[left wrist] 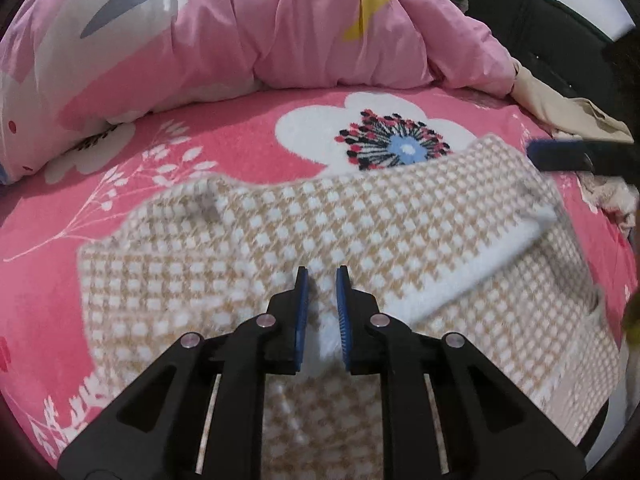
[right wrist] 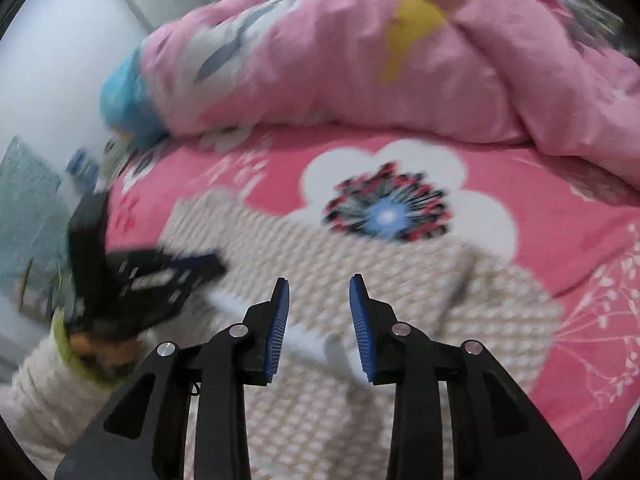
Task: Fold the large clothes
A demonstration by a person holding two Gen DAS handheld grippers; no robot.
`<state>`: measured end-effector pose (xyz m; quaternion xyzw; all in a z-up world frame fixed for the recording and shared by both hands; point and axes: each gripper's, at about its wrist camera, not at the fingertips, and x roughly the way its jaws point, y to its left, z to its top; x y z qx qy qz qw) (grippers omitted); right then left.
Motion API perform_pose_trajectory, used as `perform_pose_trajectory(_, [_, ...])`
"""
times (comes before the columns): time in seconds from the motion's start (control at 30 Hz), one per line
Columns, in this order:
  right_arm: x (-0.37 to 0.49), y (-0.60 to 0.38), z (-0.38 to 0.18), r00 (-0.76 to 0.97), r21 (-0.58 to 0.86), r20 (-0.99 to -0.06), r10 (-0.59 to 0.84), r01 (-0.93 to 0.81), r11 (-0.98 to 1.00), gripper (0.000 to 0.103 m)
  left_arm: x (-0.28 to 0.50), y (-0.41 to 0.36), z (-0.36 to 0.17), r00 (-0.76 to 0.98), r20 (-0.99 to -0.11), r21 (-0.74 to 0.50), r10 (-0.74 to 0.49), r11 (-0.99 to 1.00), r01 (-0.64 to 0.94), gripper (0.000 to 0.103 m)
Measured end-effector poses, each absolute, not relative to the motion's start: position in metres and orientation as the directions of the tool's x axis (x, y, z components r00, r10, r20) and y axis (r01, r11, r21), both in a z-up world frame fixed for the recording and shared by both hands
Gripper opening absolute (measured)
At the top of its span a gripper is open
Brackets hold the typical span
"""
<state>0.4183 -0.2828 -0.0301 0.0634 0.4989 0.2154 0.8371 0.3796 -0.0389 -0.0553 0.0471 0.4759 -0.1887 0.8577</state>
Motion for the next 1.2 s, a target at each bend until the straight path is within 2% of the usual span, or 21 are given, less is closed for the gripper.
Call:
perform_pose_trajectory(0.07, [0.424,-0.279,-0.064,0.362,0.193,-0.885,0.292,-0.287,0.938,0.031,0.374,-0.035,-0.055,0.478,-0.834,-0.093,-0.277,0.923,0.373,0.016])
perform_pose_trajectory(0.13, [0.416,-0.284,-0.084,0.344,0.21,-0.888,0.305,-0.287,0.935,0.031,0.371,-0.031,-0.055,0.472,-0.834,-0.104,-0.286,0.922,0.373,0.016])
perform_pose_trajectory(0.2, [0.402,-0.296,-0.077,0.363,0.223,-0.876,0.316,-0.275,0.935,0.032,0.367,-0.028,-0.056,0.471,-0.832,-0.114,-0.293,0.921,0.372,0.016])
perform_pose_trajectory(0.27, [0.397,-0.305,-0.068,0.365,0.185,-0.892,0.266,-0.241,0.953,0.04,0.365,-0.029,-0.056,0.474,-0.833,-0.097,-0.285,0.919,0.383,0.016])
perform_pose_trajectory(0.47, [0.402,-0.283,-0.016,0.473,0.205,-0.818,0.326,-0.288,0.935,0.042,0.368,-0.027,-0.056,0.466,-0.834,-0.126,-0.296,0.924,0.362,0.016])
perform_pose_trajectory(0.57, [0.41,-0.245,-0.035,0.439,0.19,-0.834,0.335,-0.341,0.921,0.043,0.367,-0.026,-0.056,0.475,-0.829,-0.136,-0.294,0.931,0.338,0.016])
perform_pose_trajectory(0.63, [0.406,-0.22,-0.077,0.402,0.037,-0.895,0.195,-0.368,0.929,0.048,0.365,-0.024,-0.055,0.475,-0.828,-0.151,-0.298,0.934,0.323,0.015])
perform_pose_trajectory(0.67, [0.398,-0.218,-0.082,0.427,0.005,-0.887,0.175,-0.371,0.929,0.05,0.364,-0.021,-0.052,0.467,-0.829,-0.17,-0.307,0.935,0.312,0.015])
perform_pose_trajectory(0.8, [0.358,-0.236,-0.06,0.448,-0.038,-0.888,0.108,-0.306,0.951,0.052,0.343,-0.003,-0.029,0.484,-0.83,-0.159,-0.279,0.949,0.274,0.017])
perform_pose_trajectory(0.87, [0.328,-0.245,-0.038,0.47,-0.009,-0.872,0.132,-0.286,0.958,0.058,0.322,0.008,-0.009,0.507,-0.816,-0.157,-0.279,0.95,0.271,0.023])
perform_pose_trajectory(0.93, [0.295,-0.248,-0.017,0.502,0.022,-0.848,0.171,-0.289,0.957,0.069,0.291,0.017,0.011,0.516,-0.788,-0.208,-0.335,0.935,0.289,0.043])
perform_pose_trajectory(1.0, [0.263,-0.246,-0.003,0.537,0.032,-0.82,0.199,-0.304,0.952,0.082,0.263,0.021,0.022,0.529,-0.779,-0.205,-0.337,0.934,0.292,0.059])
perform_pose_trajectory(1.13, [0.21,-0.236,0.003,0.563,0.054,-0.794,0.23,-0.312,0.949,0.089,0.213,0.019,0.022,0.539,-0.787,-0.162,-0.3,0.944,0.289,0.079])
perform_pose_trajectory(1.2, [0.191,-0.231,-0.006,0.555,0.084,-0.794,0.247,-0.303,0.949,0.091,0.189,0.018,0.014,0.555,-0.794,-0.119,-0.248,0.959,0.257,0.082])
